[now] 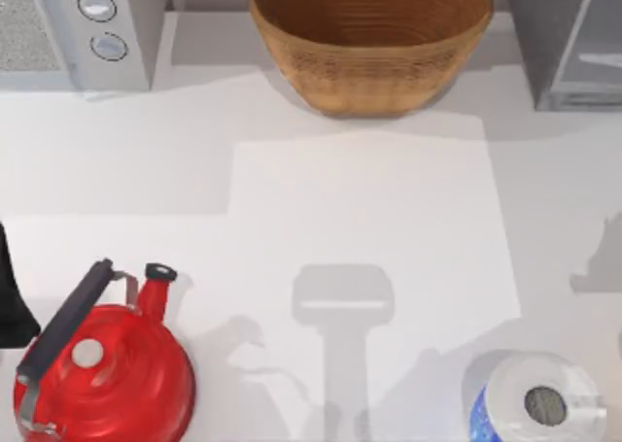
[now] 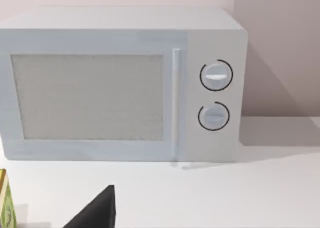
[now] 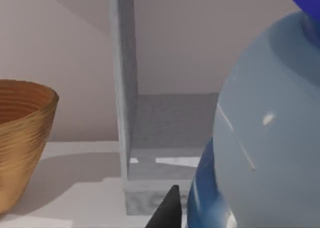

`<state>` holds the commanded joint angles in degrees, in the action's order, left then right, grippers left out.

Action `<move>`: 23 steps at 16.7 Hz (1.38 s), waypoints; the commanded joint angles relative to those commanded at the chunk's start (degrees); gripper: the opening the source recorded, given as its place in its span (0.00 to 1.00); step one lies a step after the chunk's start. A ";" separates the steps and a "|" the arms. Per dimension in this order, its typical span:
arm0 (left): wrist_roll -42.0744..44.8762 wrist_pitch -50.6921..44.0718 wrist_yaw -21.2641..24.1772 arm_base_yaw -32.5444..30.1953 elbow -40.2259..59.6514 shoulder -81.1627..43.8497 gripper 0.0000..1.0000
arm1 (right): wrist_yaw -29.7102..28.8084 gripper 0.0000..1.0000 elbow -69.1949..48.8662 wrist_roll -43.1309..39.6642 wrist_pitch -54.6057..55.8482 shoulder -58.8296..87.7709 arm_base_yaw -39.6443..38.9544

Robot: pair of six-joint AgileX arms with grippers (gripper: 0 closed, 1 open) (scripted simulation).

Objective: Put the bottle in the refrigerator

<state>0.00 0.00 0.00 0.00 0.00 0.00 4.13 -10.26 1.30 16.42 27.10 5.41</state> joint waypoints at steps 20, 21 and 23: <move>0.00 0.00 0.00 0.00 0.00 0.00 1.00 | 10.80 0.01 -46.04 -0.45 48.30 93.75 10.56; 0.00 0.00 0.00 0.00 0.00 0.00 1.00 | 10.80 0.01 -46.04 -0.45 48.30 93.75 10.56; 0.00 0.00 0.00 0.00 0.00 0.00 1.00 | 10.80 0.01 -46.04 -0.45 48.30 93.75 10.56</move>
<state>0.00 0.00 0.00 0.00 0.00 0.00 14.93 -56.30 0.86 64.73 120.85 15.97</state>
